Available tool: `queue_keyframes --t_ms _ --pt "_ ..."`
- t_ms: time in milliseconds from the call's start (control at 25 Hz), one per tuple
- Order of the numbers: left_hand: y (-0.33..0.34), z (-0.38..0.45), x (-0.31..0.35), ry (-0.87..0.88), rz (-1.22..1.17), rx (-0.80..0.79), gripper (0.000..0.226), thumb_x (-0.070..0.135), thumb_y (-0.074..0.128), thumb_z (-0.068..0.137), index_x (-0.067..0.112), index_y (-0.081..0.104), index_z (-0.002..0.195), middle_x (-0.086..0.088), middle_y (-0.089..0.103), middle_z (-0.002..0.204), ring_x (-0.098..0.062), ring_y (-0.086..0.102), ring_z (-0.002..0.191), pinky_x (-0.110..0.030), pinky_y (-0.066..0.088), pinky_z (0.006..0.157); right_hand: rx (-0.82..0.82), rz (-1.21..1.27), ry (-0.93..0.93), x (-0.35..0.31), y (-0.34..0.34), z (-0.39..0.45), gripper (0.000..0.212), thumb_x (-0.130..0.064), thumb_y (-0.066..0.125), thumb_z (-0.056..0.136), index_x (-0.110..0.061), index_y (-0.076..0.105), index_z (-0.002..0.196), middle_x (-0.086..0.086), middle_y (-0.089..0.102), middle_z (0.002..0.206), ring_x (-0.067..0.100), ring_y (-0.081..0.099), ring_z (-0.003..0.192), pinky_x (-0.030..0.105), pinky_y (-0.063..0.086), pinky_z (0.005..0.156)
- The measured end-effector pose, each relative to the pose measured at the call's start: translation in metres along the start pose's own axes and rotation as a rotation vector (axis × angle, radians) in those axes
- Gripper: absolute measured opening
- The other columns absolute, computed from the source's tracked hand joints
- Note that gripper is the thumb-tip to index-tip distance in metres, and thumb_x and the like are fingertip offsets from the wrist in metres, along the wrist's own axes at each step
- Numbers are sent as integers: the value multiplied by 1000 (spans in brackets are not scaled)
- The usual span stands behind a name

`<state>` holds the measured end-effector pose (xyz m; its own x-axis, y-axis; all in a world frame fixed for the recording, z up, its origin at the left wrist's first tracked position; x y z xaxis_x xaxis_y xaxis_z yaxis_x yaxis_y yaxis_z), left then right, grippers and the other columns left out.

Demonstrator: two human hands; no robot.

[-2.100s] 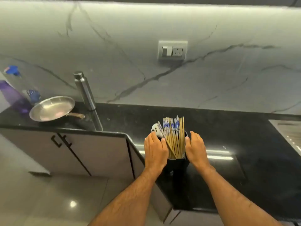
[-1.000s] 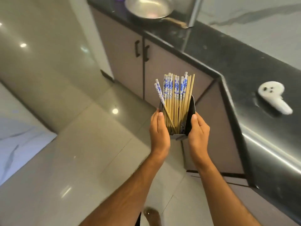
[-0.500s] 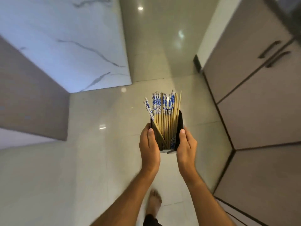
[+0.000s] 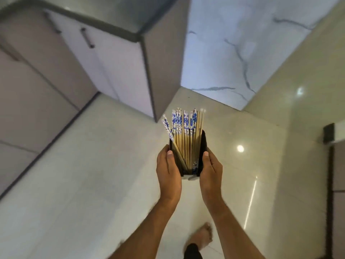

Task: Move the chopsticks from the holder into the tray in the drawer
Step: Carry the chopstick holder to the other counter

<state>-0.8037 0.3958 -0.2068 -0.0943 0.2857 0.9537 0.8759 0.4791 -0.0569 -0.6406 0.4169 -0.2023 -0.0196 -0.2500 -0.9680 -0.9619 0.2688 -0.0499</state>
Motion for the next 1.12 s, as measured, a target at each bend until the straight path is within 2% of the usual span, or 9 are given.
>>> queue_keyframes --t_ms 120,280,440,560,720,800,880,1000,1120 --pt "-156 27 14 7 -24 181 31 24 37 110 27 59 132 9 61 128 -3 56 120 -31 48 106 -162 -48 -2 3 143 -64 36 -16 37 110 -18 69 129 1 74 115 12 69 105 29 58 86" --pt "-355 51 28 4 -89 405 28 25 38 109 37 57 126 16 61 125 3 55 117 -26 46 103 -396 -82 -11 5 328 -155 35 -16 38 110 -16 73 118 5 75 104 20 69 95 32 57 79" --pt "-533 60 46 16 -166 631 28 27 37 109 33 58 126 12 61 124 -1 56 116 -31 50 102 -636 -106 -26 1 496 -249 36 -18 38 110 -14 70 125 4 75 110 14 71 100 30 60 80" --pt "-655 65 60 23 -221 797 30 26 36 109 27 61 125 3 61 125 -10 57 117 -43 51 103 -807 -126 -48 -8 614 -319 35 -17 38 110 -14 72 120 4 74 108 13 71 97 22 58 72" --pt "-788 81 85 56 -291 927 32 29 35 108 20 61 123 -8 61 122 -22 59 115 -54 52 99 -978 -126 -82 -24 750 -393 32 -19 39 109 -12 70 105 2 71 96 13 68 85 15 52 59" --pt "-854 93 104 88 -314 991 30 29 35 108 20 60 120 -9 61 121 -24 60 113 -56 53 97 -1050 -119 -91 -33 819 -428 32 -21 40 110 -9 68 102 3 68 92 6 64 79 12 49 56" --pt "-917 109 124 119 -315 1036 29 27 34 109 21 60 120 -10 60 122 -25 60 113 -56 52 98 -1118 -134 -116 -44 888 -461 34 -23 39 110 -9 69 105 4 69 95 6 65 81 14 50 56" --pt "-993 134 154 121 -293 1075 33 26 33 110 15 59 128 -12 59 125 -23 58 116 -54 51 101 -1168 -129 -125 -64 973 -496 35 -23 37 110 -8 69 108 7 70 99 14 66 88 16 52 59" --pt "-1068 162 172 114 -291 1117 38 27 34 109 10 54 137 -12 57 132 -24 55 123 -53 48 106 -1218 -142 -188 -84 1053 -529 36 -24 38 109 -11 70 99 8 69 87 10 65 77 21 52 59"
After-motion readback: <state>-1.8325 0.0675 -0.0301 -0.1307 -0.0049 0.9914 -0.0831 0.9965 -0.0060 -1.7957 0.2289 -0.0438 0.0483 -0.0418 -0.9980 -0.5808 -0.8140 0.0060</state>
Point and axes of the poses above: each hand's wrist, its own z-axis towards the middle knuckle, its own y-axis out of the palm, x = y × z, the point moved 9 cm from there along z, towards the middle knuckle
